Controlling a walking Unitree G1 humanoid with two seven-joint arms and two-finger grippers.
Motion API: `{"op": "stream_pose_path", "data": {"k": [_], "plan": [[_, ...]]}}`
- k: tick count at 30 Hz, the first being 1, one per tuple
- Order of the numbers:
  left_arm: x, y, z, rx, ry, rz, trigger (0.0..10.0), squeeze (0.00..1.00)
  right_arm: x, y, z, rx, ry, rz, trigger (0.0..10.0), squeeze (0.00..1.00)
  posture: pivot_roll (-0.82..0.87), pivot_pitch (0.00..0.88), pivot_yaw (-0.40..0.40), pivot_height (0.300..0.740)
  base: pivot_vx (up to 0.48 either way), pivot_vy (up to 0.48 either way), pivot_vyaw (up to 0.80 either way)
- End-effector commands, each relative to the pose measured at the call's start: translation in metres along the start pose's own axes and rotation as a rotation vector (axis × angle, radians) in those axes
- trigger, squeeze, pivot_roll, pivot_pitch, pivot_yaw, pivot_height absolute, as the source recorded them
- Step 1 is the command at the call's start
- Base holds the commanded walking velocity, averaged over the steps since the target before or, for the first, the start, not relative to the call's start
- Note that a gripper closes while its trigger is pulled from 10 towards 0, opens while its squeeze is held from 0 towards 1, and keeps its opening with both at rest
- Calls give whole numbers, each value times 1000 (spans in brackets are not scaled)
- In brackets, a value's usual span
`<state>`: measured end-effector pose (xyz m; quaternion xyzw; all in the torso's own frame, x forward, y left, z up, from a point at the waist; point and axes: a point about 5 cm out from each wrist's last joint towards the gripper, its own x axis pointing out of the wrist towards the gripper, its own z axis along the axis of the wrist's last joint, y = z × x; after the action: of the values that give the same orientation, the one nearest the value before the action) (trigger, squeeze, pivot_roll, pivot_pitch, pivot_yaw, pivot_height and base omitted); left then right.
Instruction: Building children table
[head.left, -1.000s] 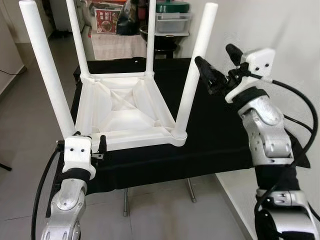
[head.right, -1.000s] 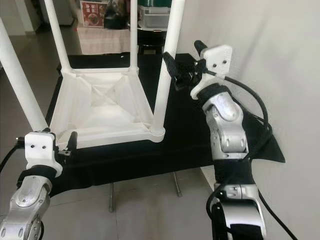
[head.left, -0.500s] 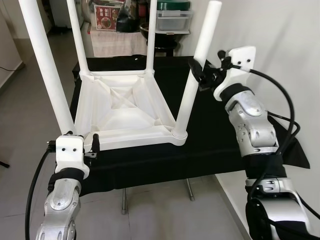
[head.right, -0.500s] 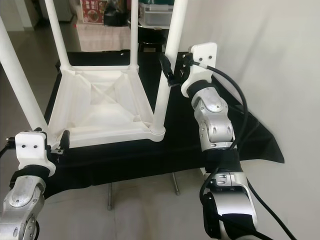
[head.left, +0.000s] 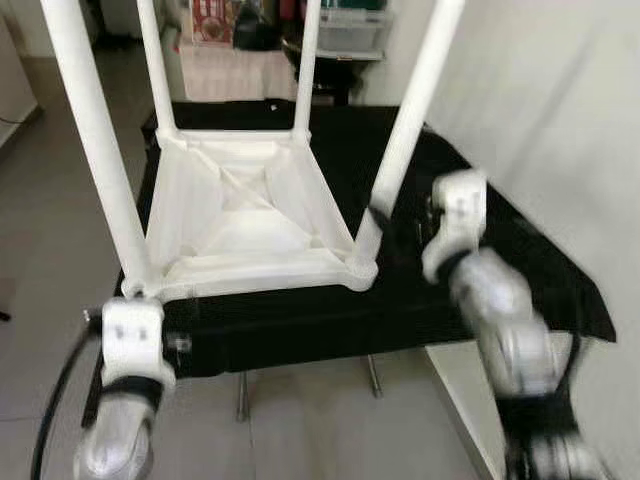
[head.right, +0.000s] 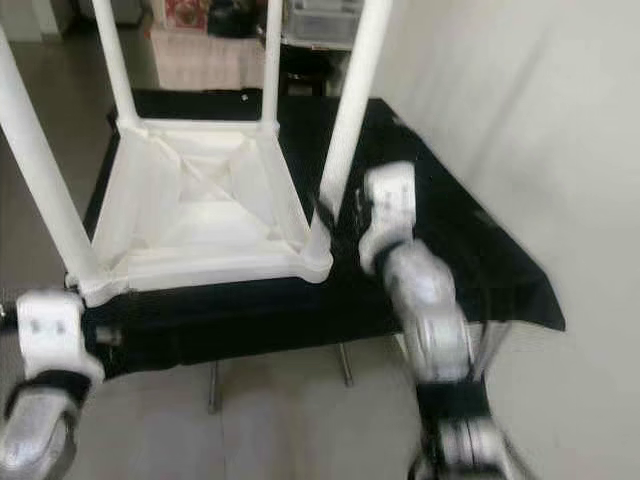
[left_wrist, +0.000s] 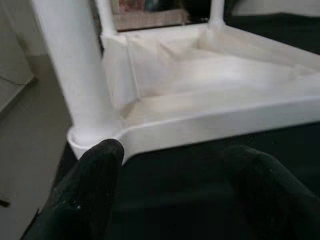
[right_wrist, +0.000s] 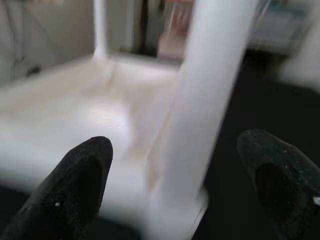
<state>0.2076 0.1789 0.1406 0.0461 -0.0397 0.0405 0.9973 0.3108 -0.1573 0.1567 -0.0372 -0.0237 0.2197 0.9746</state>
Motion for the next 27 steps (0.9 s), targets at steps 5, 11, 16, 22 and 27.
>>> {"op": "stream_pose_path", "data": {"k": [5, 11, 16, 22, 27], "plan": [[-16, -8, 0, 21, 7, -21, 10000, 0, -19, 47, -9, 56, -3, 164, 10000, 0, -201, 57, -89, 740, 0, 0, 0], [-25, -6, -4, 13, 22, -1, 10000, 0, -18, 43, -14, 133, 9, 146, 10000, 0, -193, 41, -89, 740, 46, 0, 0], [-22, -6, -4, 18, 14, 6, 10000, 0, -18, 45, -14, 182, -18, 170, 10000, 0, -190, 28, -87, 740, 329, 0, 601], [-18, -9, -3, 24, 9, -20, 10000, 0, -17, 46, -16, 212, -5, 175, 10000, 0, -193, 12, -82, 740, 349, 0, 603], [-14, -17, 0, 43, -11, -110, 10000, 0, -19, 49, -17, 236, 2, 200, 10000, 0, -201, 2, -79, 740, 349, 0, 0]]}}
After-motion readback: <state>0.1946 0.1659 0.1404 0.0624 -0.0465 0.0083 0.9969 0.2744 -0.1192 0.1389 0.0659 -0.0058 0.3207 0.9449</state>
